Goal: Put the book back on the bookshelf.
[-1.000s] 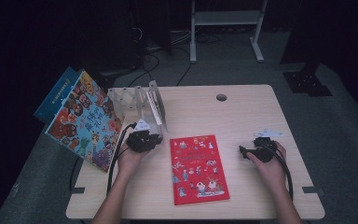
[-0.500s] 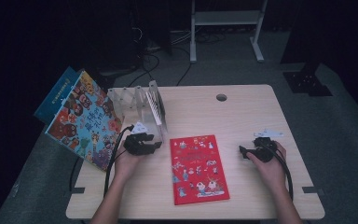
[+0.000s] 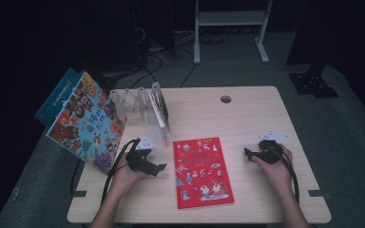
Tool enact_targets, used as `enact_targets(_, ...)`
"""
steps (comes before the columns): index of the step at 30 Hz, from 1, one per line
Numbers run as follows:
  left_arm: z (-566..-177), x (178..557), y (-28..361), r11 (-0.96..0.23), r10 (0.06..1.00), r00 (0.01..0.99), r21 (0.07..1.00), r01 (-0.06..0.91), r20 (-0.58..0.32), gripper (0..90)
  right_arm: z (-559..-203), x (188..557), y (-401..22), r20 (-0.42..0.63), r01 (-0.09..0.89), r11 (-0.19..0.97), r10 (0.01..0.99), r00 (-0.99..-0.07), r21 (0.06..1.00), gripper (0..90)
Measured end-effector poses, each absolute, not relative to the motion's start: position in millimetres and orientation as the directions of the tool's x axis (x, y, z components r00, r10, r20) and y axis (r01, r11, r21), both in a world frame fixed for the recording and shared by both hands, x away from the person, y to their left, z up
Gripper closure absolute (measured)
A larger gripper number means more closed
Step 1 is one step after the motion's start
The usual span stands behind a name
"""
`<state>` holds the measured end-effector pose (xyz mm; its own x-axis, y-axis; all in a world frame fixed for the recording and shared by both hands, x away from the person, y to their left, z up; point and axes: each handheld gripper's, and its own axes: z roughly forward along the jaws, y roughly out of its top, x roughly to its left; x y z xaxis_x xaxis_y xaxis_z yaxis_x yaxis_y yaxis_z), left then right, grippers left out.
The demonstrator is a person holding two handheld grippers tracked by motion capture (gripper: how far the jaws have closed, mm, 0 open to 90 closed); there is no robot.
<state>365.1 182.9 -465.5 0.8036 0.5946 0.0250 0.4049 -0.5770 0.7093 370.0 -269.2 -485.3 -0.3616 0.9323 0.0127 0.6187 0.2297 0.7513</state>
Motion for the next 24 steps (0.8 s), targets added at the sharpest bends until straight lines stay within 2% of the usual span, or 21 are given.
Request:
enact_targets(4, -465.8, 359.7, 179.6, -0.581, 0.565, 0.825, 0.714, 0.391, 0.008, 0.0, -482.3, 368.1, -267.7, 0.027, 0.626, 0.234, 0.926, -0.377, 0.744, 39.3)
enact_targets(7, -466.1, 354.8, 175.9, -0.620, 0.521, 0.853, 0.701, 0.352, 0.032, 0.0, -480.0, 366.5, -266.2, 0.053, 0.635, 0.225, 0.920, -0.388, 0.739, 41.7)
enact_targets(24, -473.3, 343.4, 142.3, -0.669, 0.419, 0.908, 0.686, 0.287, 0.029, 0.0, -469.7, 362.1, -249.8, 0.081, 0.629, 0.262, 0.883, -0.462, 0.732, 41.6)
